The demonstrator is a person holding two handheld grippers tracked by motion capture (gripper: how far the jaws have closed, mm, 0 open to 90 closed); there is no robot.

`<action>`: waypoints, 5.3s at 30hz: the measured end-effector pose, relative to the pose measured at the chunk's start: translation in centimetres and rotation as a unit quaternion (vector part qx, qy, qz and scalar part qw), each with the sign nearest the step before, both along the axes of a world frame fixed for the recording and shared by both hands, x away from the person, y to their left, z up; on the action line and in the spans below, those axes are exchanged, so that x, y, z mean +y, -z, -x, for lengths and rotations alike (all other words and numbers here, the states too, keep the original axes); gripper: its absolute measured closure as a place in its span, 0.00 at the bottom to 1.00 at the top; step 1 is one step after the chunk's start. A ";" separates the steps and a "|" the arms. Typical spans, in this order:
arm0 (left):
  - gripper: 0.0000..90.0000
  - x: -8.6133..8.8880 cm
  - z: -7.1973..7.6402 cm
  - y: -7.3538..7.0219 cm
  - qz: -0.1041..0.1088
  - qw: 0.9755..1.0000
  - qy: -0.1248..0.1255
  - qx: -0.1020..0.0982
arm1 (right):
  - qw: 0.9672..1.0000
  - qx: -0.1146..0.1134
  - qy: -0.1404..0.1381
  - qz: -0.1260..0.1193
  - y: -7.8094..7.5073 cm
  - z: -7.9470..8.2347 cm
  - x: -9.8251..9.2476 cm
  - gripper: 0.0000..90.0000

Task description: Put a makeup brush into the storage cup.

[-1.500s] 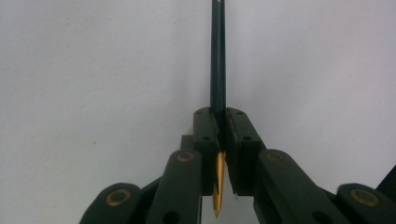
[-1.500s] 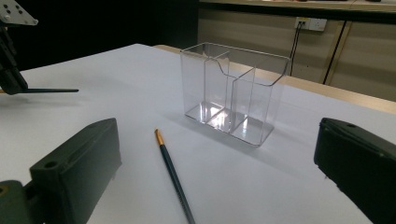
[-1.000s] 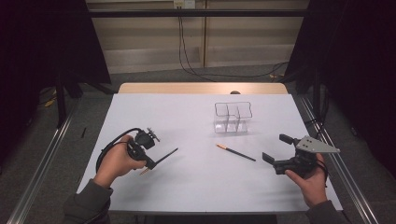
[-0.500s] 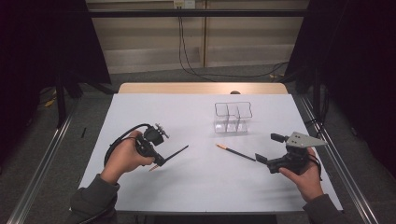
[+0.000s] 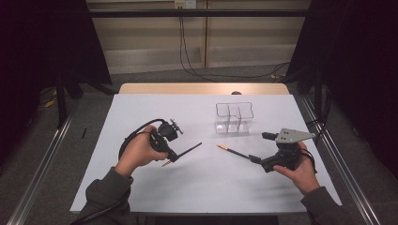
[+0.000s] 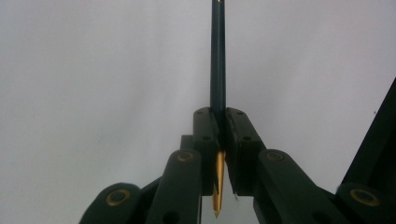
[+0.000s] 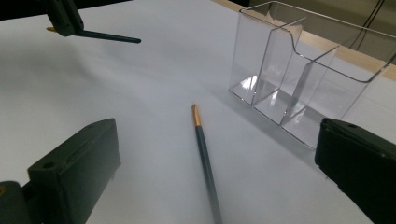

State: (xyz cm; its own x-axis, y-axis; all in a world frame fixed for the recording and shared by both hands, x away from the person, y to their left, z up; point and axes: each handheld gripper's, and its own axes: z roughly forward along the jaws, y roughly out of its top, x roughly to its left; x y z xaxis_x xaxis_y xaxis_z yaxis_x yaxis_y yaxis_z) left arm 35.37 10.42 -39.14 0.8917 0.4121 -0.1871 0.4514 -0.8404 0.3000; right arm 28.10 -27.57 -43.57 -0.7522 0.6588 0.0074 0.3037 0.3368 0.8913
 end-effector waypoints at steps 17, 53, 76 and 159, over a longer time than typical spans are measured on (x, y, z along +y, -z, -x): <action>0.93 -3.7 -0.2 -1.0 0.008 0.999 0.034 0.008 | 0.996 0.010 -0.072 0.048 -1.4 -1.6 2.3 0.00; 0.93 -9.2 0.5 -1.1 0.021 0.996 0.083 0.019 | 0.976 0.011 -0.159 0.145 -3.0 -2.4 6.6 0.12; 0.93 -10.2 0.4 -1.4 0.037 0.995 0.093 0.027 | 0.961 -0.016 -0.209 0.178 -2.6 -2.2 8.7 0.42; 0.93 -11.0 -0.7 -2.3 0.074 0.992 0.090 0.053 | 0.950 -0.021 -0.226 0.216 -2.1 -1.9 7.7 0.90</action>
State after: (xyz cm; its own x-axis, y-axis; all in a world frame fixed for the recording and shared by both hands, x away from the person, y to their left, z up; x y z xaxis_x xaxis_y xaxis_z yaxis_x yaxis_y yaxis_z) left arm 36.08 -0.60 -36.87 0.9203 0.2091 -0.3308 0.3338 -0.8606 0.3847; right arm 29.99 -19.91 -41.47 -0.9526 0.2036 -0.2260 0.0092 0.7618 0.6477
